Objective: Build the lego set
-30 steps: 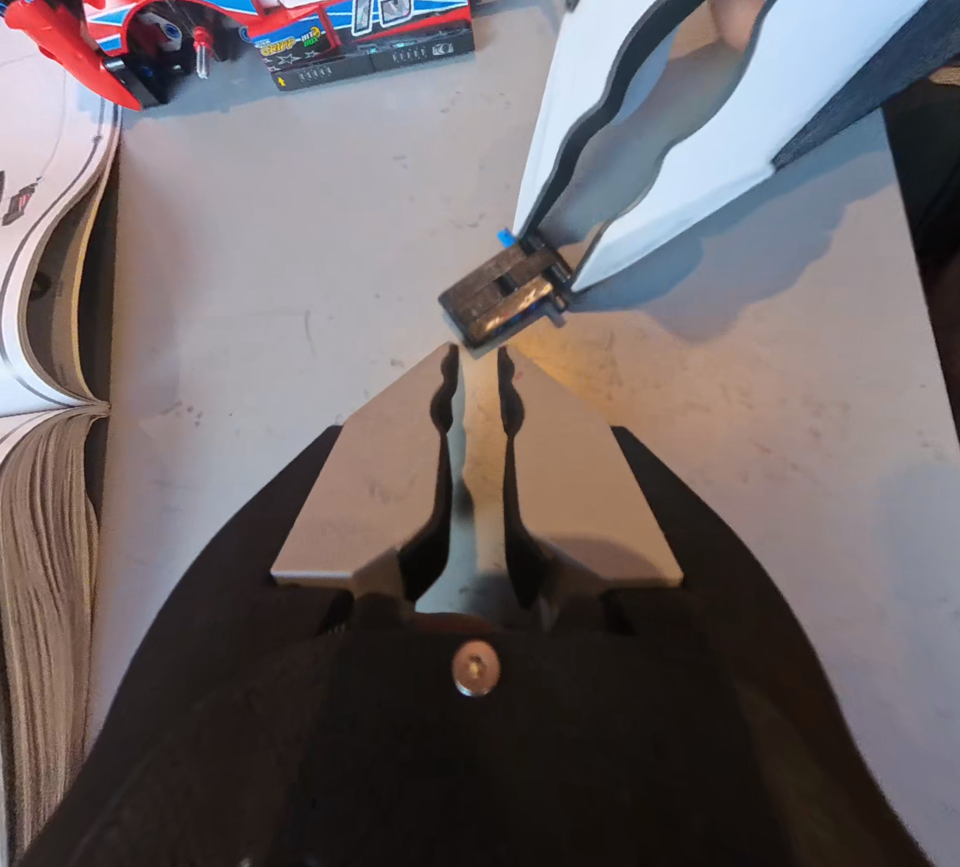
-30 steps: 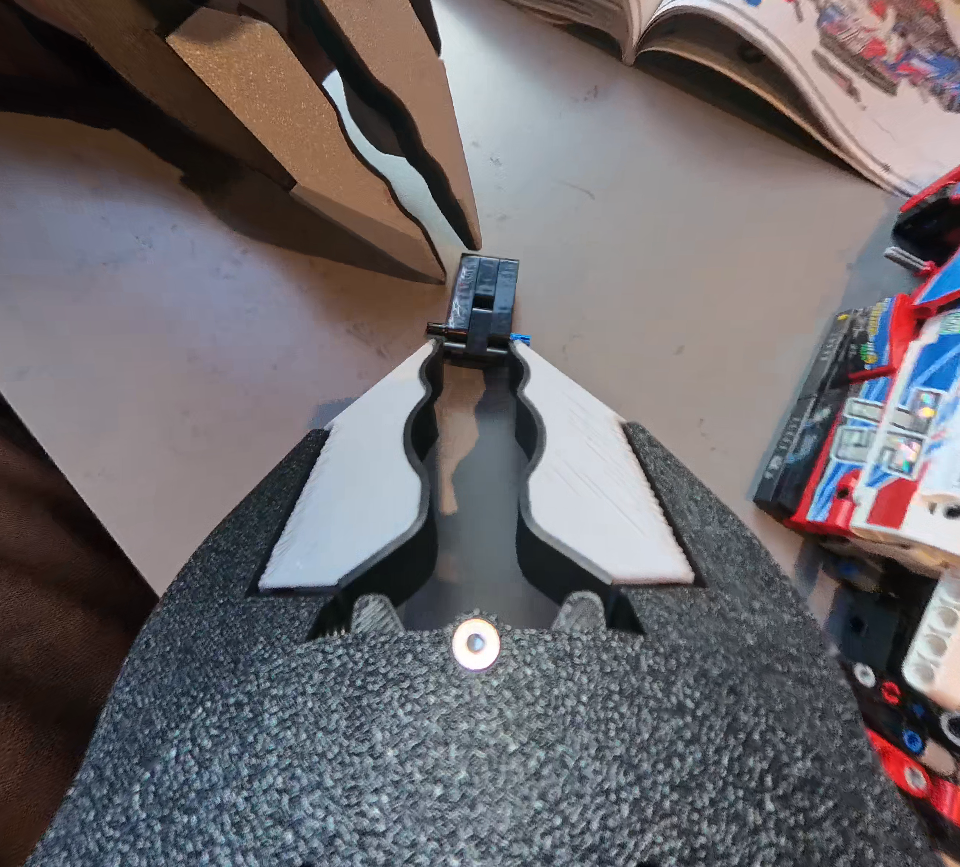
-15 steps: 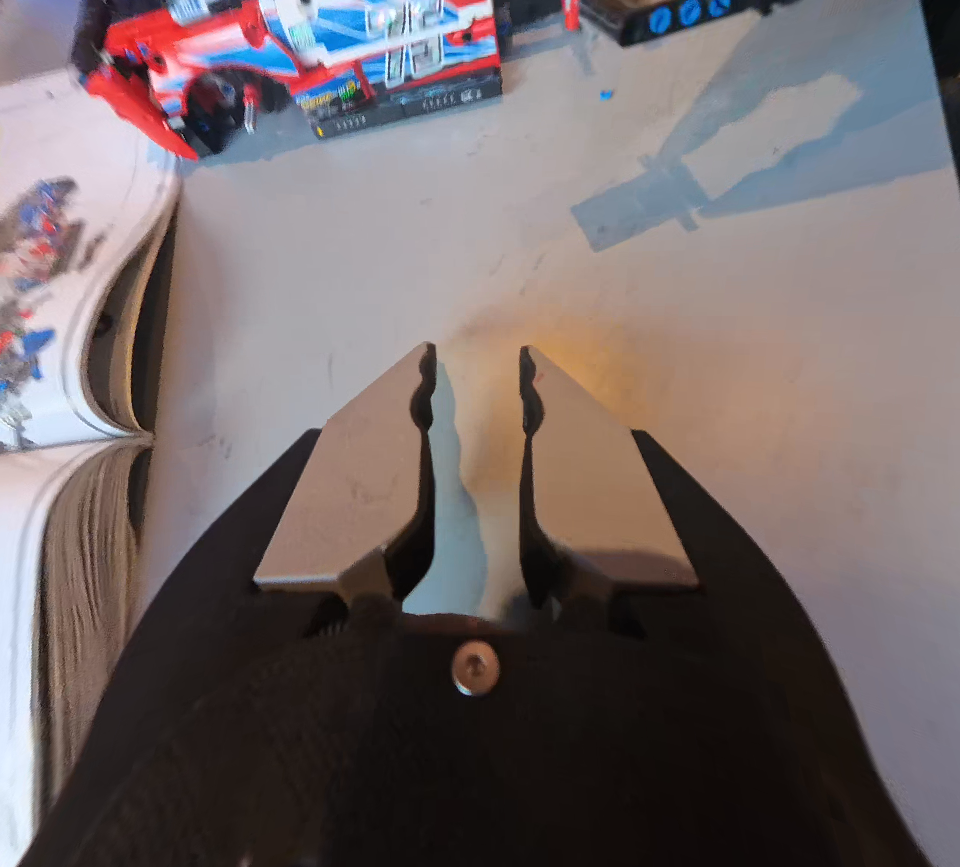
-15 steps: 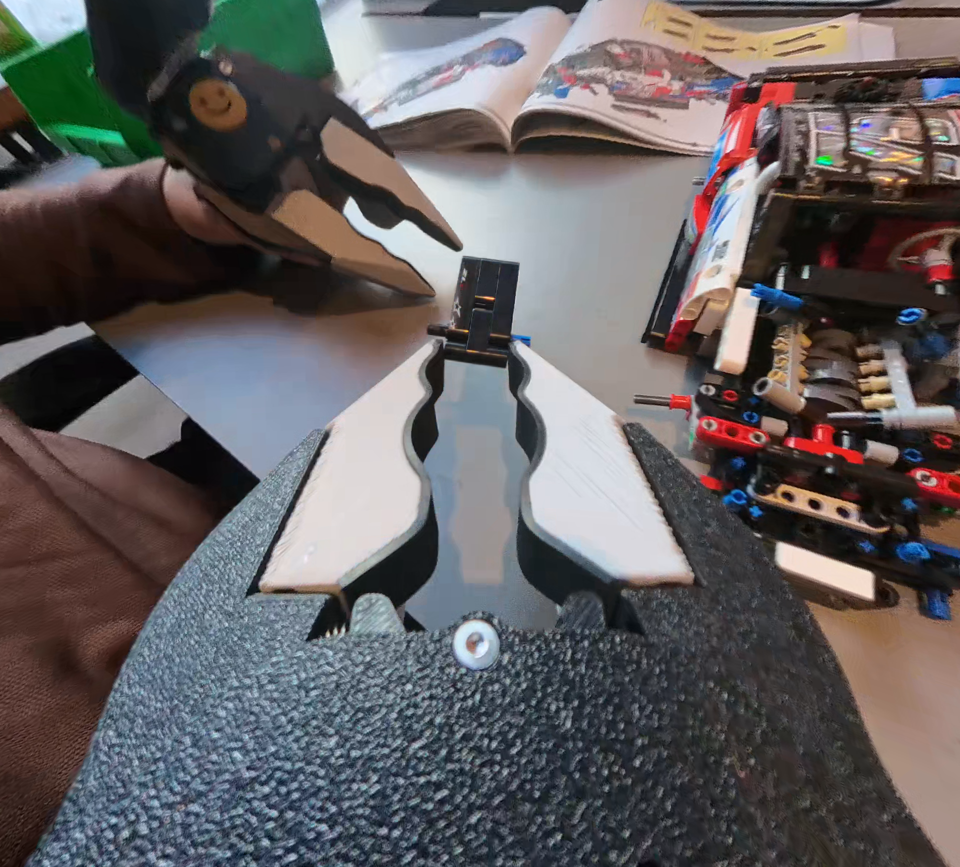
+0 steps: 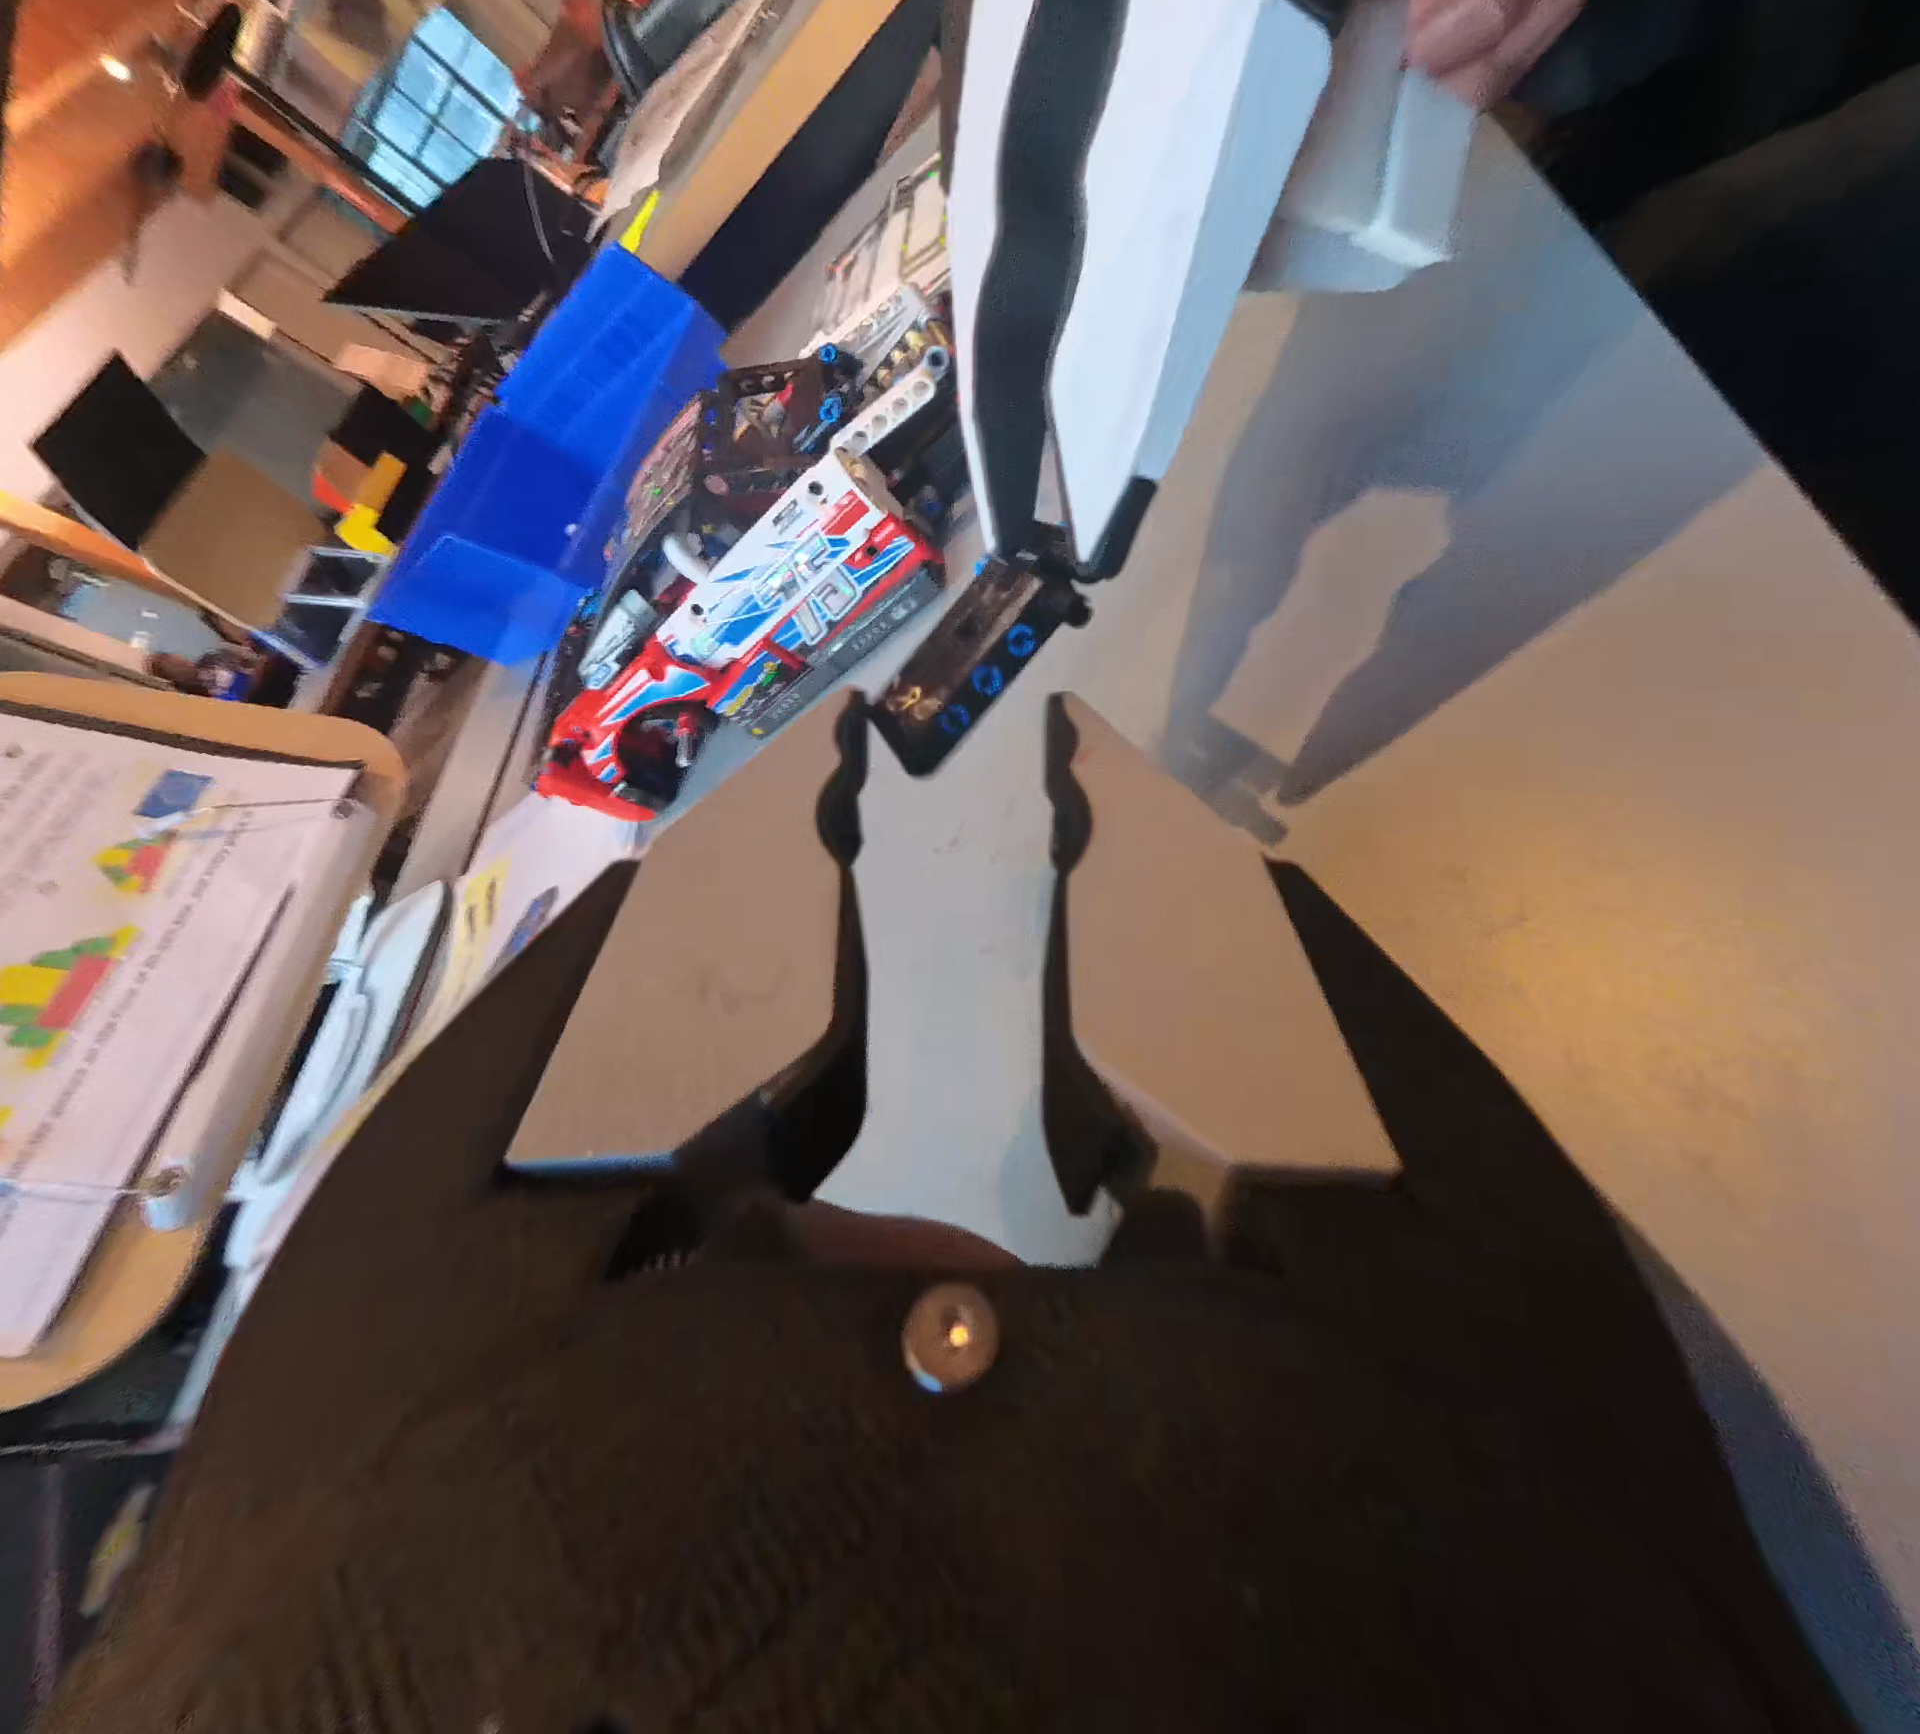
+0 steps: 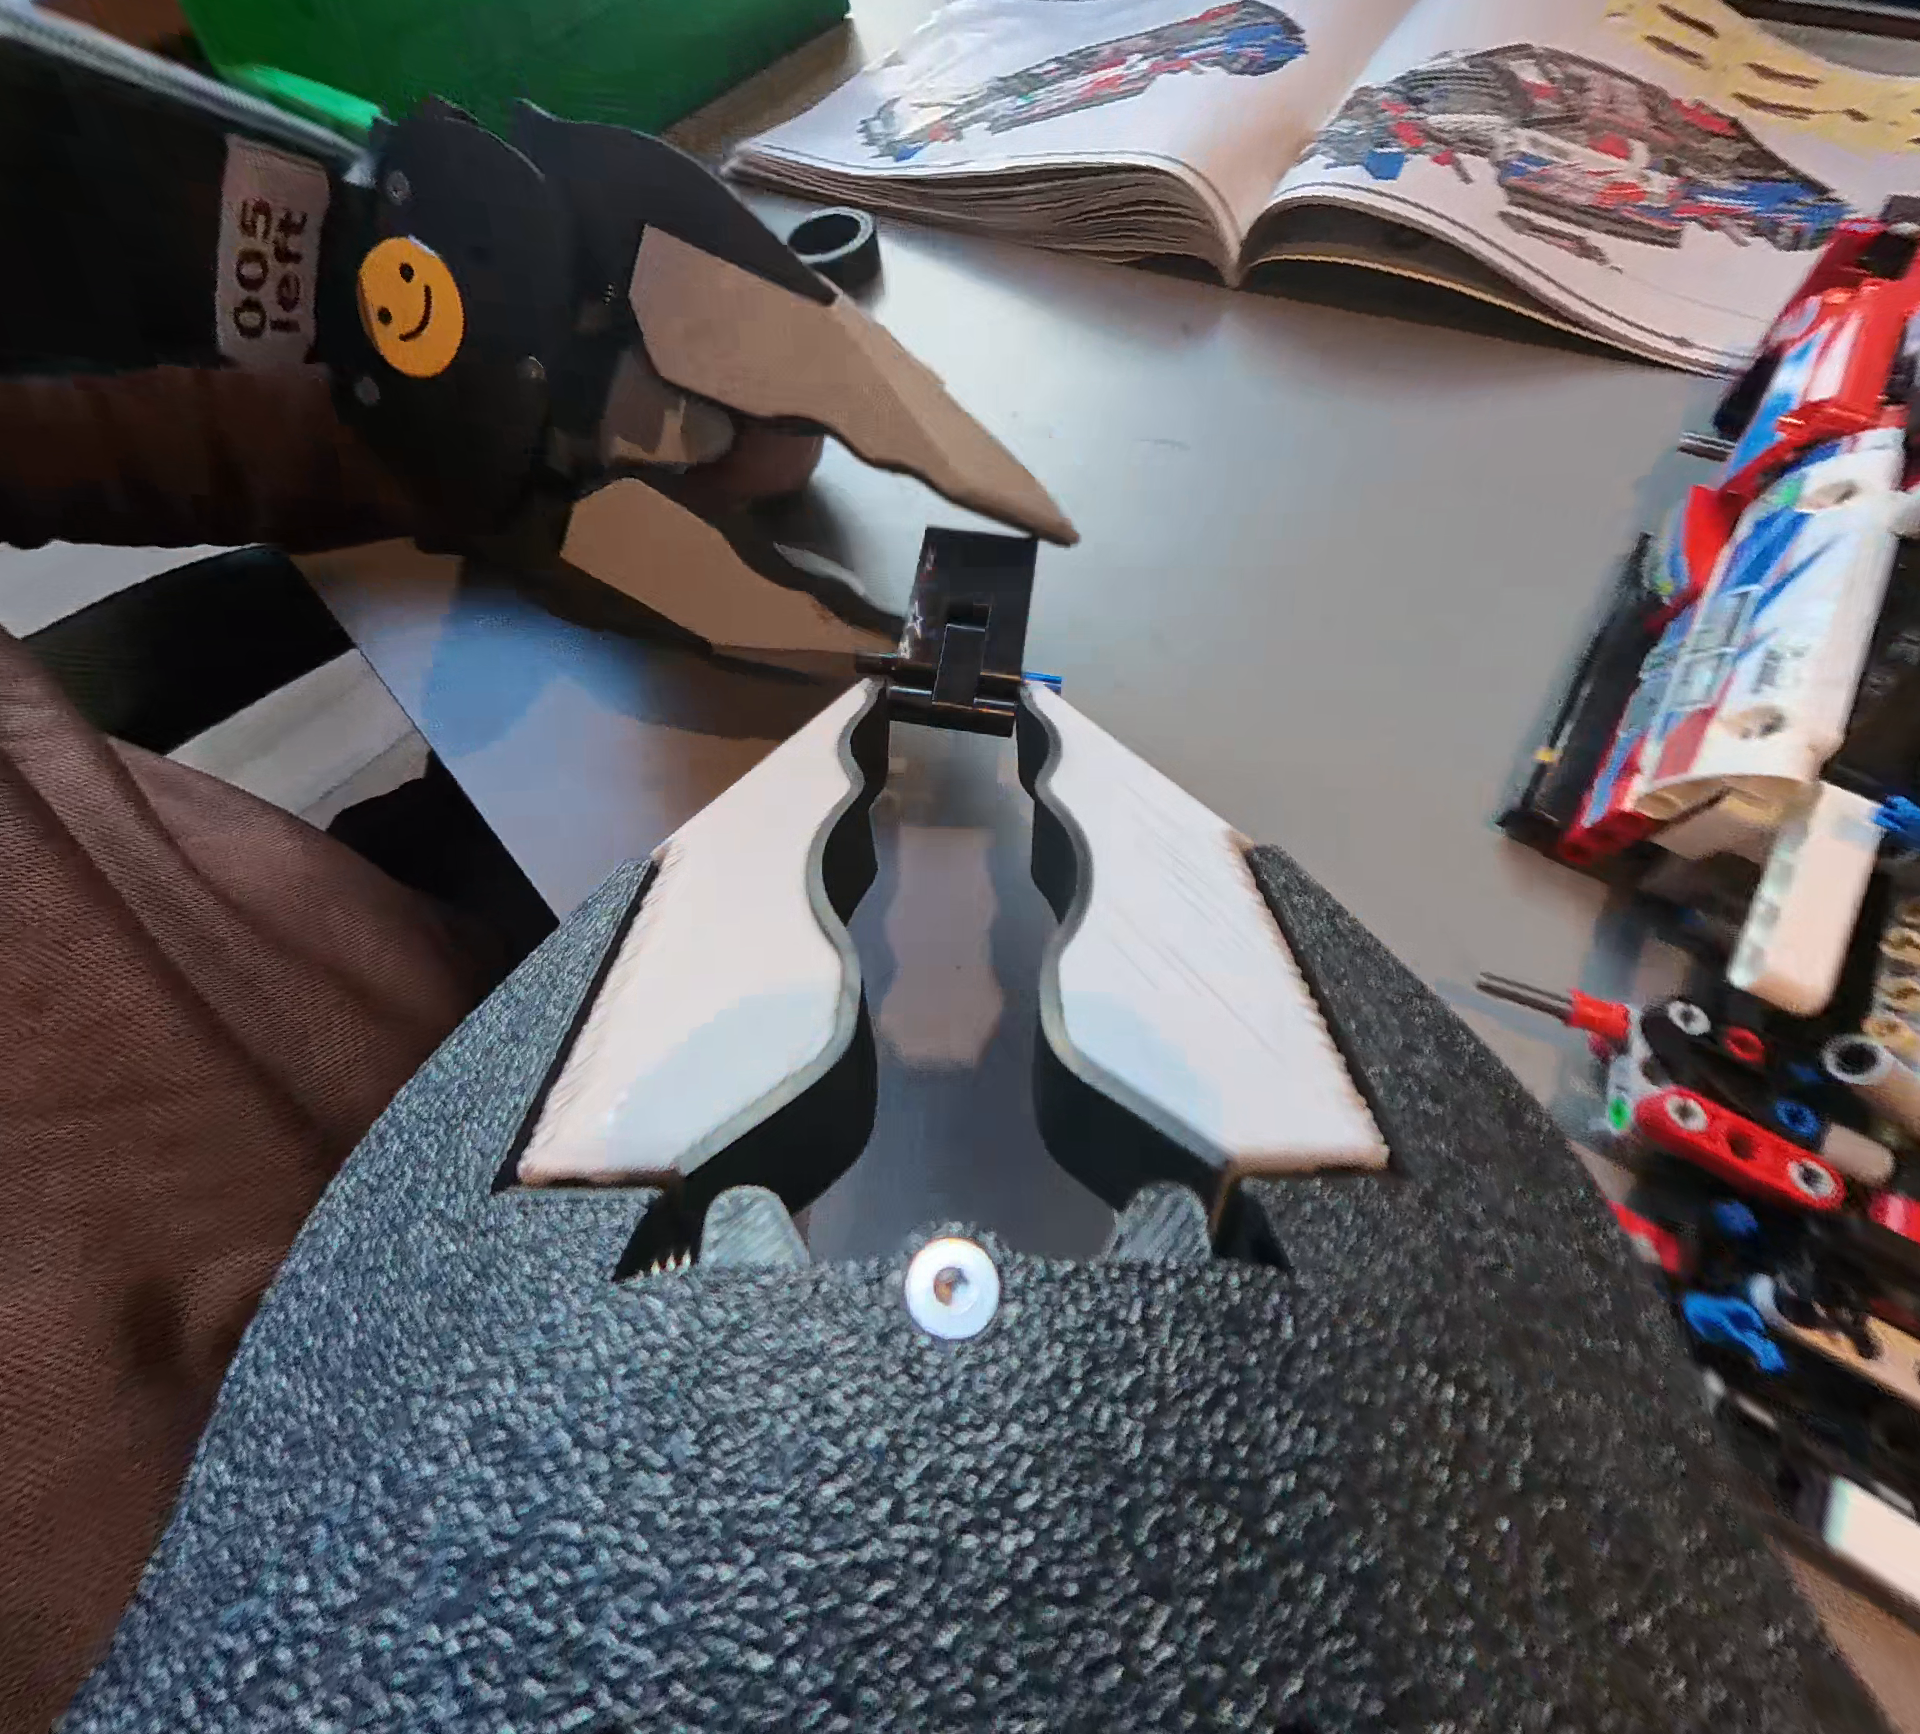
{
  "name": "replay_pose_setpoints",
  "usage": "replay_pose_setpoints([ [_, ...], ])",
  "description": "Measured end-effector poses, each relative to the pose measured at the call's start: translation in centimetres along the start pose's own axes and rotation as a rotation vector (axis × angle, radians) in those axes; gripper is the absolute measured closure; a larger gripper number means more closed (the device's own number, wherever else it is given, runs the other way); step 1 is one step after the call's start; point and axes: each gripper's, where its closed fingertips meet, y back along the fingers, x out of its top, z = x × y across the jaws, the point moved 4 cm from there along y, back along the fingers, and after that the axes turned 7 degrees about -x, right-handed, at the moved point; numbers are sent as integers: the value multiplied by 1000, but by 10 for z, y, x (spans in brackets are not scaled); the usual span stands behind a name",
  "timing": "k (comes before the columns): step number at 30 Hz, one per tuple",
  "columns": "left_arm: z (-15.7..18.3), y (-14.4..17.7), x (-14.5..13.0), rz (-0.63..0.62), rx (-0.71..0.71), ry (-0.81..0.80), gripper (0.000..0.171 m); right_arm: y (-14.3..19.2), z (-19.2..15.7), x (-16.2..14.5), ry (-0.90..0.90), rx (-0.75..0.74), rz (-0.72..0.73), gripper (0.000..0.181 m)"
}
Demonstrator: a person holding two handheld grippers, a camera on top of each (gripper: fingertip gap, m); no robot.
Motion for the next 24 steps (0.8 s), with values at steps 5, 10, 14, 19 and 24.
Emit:
replay_pose_setpoints([
  [5, -20, 3, -10, -45, 21, 241, 167, -1, 15, 21, -11, -22, 72, 159],
  [10, -32, 9, -9, 260, -429, 1228, 167, 12, 37, 47, -10, -79, 152, 158],
  [14, -34, 14, -17, 338, -501, 1400, 167, 5, 32, 46, 27, -64, 130, 157],
  [19, -30, 12, -15, 294, -476, 1321, 167, -2, 24, 41, 64, -47, 79, 157],
  [24, -43, 18, -11, 230, -178, 868, 167, -2, 19, 34, 3, 13, 74, 157],
])
